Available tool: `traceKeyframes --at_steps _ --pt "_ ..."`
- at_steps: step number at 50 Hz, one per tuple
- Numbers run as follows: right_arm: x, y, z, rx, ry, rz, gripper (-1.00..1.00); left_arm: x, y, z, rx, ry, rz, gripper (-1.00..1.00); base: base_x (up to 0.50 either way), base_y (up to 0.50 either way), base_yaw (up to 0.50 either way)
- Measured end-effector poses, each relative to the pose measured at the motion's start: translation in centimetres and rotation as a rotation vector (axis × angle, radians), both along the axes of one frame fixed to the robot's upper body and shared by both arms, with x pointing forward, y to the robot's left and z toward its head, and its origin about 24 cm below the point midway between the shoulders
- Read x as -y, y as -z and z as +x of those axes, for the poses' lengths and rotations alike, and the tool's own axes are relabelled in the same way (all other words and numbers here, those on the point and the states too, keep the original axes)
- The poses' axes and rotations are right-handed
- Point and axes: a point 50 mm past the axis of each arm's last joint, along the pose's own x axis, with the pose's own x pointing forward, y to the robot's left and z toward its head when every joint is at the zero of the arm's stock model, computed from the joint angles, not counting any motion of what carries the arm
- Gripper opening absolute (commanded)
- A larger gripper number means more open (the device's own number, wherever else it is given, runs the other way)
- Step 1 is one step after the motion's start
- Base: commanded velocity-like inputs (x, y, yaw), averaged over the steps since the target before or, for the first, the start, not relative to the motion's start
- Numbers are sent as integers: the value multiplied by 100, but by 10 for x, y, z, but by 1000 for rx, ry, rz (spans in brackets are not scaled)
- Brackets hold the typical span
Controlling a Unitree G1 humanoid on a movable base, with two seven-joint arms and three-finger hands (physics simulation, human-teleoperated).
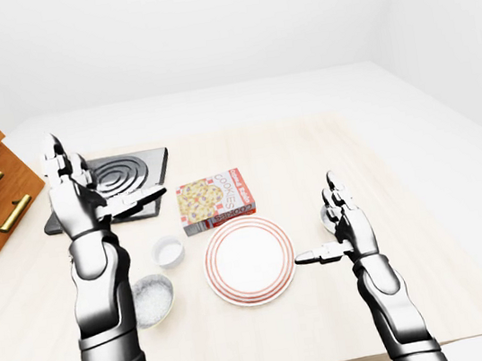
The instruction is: Pick the akita bowl next to the plate and place it on the plate.
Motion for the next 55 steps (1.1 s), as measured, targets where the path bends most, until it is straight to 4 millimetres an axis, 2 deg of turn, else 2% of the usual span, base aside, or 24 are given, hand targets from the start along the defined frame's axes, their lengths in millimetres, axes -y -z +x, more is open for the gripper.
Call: traceKeyframes --at_steps 6,16,29,55 --pt "0 0 0 0 1 0 100 -17 -14 4 32 -63 -10 100 0 0 0" --pt "0 1 0 1 3 -3 100 -42 -22 9 29 -148 -38 100 0 0 0" --pt "0 3 1 -4 5 -7 100 -72 -20 17 -23 -251 -80 100 0 0 0" --pt "0 4 1 -11 9 -12 100 -88 -19 17 -44 -307 -108 100 0 0 0"
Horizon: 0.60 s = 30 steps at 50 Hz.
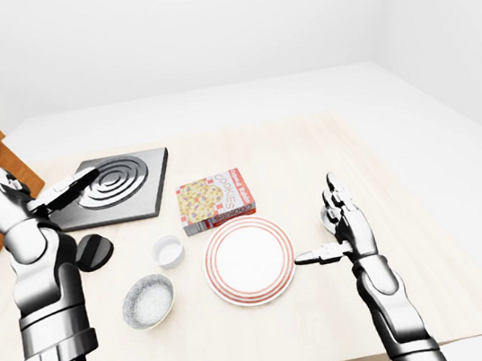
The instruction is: Pick the akita bowl next to the plate and place it on the plate.
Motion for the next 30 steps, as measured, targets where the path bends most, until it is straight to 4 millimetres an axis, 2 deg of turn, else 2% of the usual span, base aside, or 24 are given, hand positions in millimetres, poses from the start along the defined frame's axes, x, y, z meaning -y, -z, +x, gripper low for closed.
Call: traceKeyframes --at_steps 10,17,25,30 --pt "4 -4 0 3 23 6 100 -1 0 0 -3 -3 -5 100 0 0 0" --pt "8 -14 -1 16 49 10 100 -1 1 0 -5 -2 -10 100 0 0 0" --pt "10 -36 -7 53 64 -3 100 0 3 -2 -8 7 -17 100 0 0 0" --pt "13 -58 -14 144 68 -24 100 1 5 -3 -13 18 -22 100 0 0 0"
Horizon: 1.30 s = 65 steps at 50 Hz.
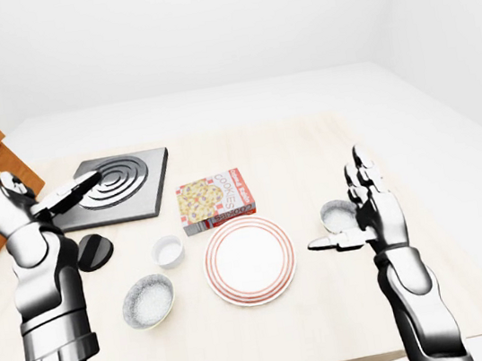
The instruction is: Pick the akita bowl next to the plate and place it on the plate.
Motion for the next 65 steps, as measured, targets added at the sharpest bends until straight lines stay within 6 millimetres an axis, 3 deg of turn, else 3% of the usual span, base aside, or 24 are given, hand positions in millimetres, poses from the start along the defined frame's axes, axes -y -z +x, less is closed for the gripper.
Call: traceKeyframes --at_steps 9,22,28,45,65 --pt "12 -38 -10 158 43 -88 100 2 3 -1 0 13 -6 100 0 0 0" --pt "32 -93 -31 369 128 -341 100 4 5 -2 2 23 -9 100 0 0 0" --pt "34 -109 -38 414 148 -482 100 5 5 -2 2 26 -10 100 0 0 0" --pt "35 -127 -45 428 205 -727 100 6 7 -1 -6 31 -13 100 0 0 0" --pt "42 -112 -47 288 361 -931 100 8 10 0 -15 34 -18 100 0 0 0"
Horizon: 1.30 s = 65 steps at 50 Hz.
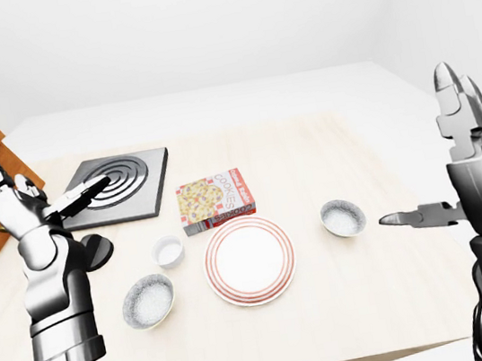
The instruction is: Pick the akita bowl next to the plate and place it on the plate.
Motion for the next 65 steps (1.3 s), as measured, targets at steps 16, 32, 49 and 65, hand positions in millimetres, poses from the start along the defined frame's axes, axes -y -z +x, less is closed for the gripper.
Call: traceKeyframes --at_steps 16,32,49,65 --pt "4 2 -4 30 149 -216 100 1 0 0 -1 3 -1 100 0 0 0" --pt "16 8 1 85 325 -370 100 2 -1 -1 7 3 2 100 0 0 0" --pt "20 25 6 108 407 -452 100 3 -1 -1 11 4 2 100 0 0 0" --pt "15 43 11 145 430 -517 100 3 3 1 -11 7 -3 100 0 0 0"
